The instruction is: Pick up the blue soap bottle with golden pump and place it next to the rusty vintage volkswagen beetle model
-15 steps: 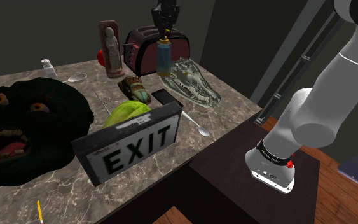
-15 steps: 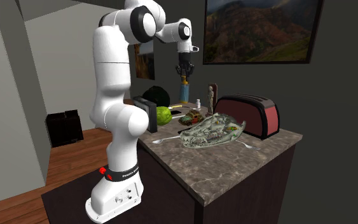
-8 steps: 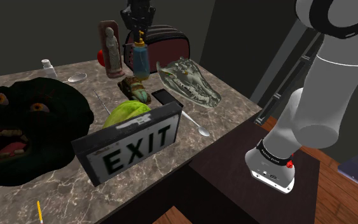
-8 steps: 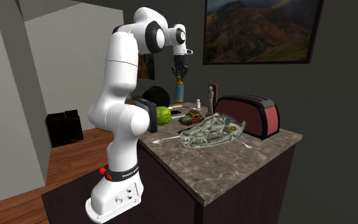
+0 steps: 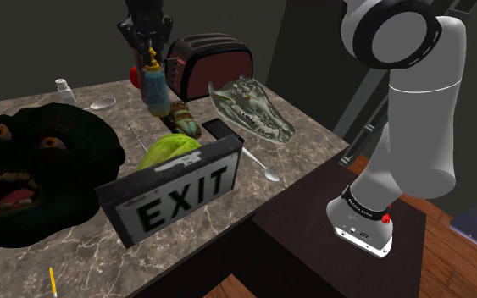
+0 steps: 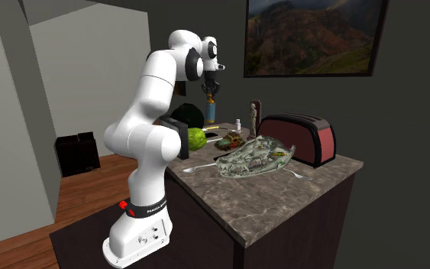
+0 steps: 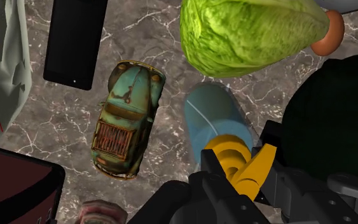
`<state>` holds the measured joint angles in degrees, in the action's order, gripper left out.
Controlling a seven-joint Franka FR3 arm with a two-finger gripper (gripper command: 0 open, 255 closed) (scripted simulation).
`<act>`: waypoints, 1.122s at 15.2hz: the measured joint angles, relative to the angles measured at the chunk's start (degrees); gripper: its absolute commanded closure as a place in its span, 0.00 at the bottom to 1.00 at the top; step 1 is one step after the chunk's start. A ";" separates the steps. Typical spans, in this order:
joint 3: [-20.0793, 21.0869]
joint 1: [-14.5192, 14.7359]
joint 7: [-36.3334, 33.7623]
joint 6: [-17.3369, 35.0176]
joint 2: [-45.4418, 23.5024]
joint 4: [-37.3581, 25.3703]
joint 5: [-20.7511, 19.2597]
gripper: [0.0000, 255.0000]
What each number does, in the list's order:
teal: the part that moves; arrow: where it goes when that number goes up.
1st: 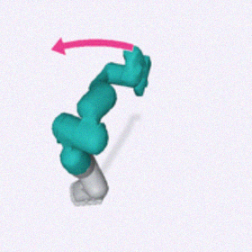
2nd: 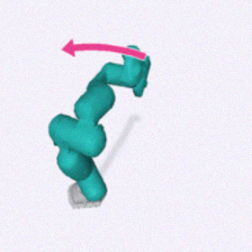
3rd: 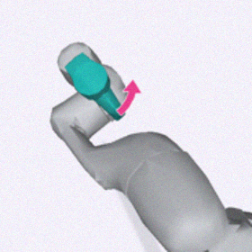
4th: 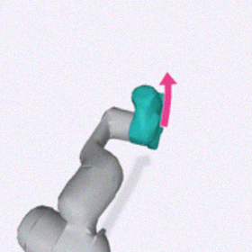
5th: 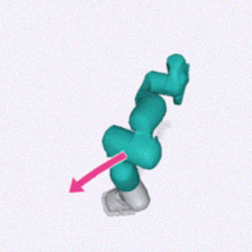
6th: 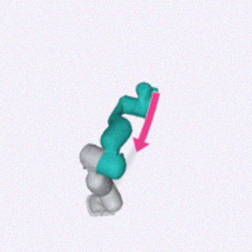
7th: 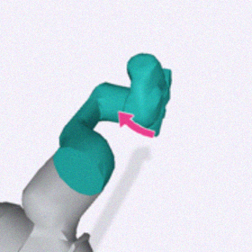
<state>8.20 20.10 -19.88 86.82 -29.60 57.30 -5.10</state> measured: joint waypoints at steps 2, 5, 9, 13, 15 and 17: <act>0.02 0.06 -0.20 1.40 -0.19 1.21 -0.03 1.00; 0.00 -0.20 -0.22 4.16 0.23 4.38 0.03 1.00; 0.05 -0.49 -0.44 8.09 1.85 9.94 0.19 1.00; 0.05 -0.63 -0.61 11.49 2.27 13.75 0.21 1.00; 0.05 -0.71 -0.67 13.06 2.43 15.49 0.21 1.00; 0.02 -0.77 -0.70 14.46 2.31 16.77 0.18 1.00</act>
<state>8.22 19.33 -20.57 101.28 -27.30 74.07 -4.93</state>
